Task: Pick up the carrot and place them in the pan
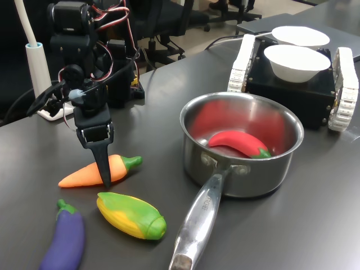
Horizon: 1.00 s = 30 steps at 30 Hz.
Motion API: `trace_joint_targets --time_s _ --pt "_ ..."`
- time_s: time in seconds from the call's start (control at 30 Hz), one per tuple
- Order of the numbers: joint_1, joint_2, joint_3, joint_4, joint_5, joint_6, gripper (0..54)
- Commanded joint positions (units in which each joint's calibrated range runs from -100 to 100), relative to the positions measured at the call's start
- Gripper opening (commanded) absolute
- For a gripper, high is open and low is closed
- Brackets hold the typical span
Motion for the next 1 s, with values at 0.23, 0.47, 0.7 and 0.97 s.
trace_joint_targets --time_s 0.23,0.47,0.7,0.97 --pt "1.2 0.2 -4.0 -1.9 -0.6 0.9 23.1" --pt "0.6 0.2 -3.4 -1.9 -0.1 0.9 12.6" --pt "0.5 -0.1 -2.8 -2.2 0.7 0.8 6.8" --pt "0.6 -4.0 -0.7 -3.1 2.8 0.9 0.0"
